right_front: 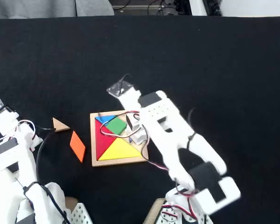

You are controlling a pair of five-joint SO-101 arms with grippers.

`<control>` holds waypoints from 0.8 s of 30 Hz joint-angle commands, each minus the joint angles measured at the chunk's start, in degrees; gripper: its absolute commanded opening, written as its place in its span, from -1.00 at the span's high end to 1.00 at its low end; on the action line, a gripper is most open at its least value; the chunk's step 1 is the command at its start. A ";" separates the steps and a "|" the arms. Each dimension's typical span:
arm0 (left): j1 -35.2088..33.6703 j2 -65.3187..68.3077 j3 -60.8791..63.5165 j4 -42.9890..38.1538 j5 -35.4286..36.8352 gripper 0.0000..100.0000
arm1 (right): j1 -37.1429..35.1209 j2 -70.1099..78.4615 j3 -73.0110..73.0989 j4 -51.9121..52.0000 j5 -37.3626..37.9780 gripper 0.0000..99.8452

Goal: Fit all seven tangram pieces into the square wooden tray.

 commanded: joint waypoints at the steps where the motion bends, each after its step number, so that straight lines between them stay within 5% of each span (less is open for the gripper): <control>1: -0.31 -1.05 -0.22 -0.88 -0.44 0.94 | -0.79 4.53 -4.18 -0.70 -0.09 0.98; 24: -0.04 -1.05 0.40 -0.88 -0.44 0.94 | 2.99 13.23 -14.46 -6.42 -0.09 0.98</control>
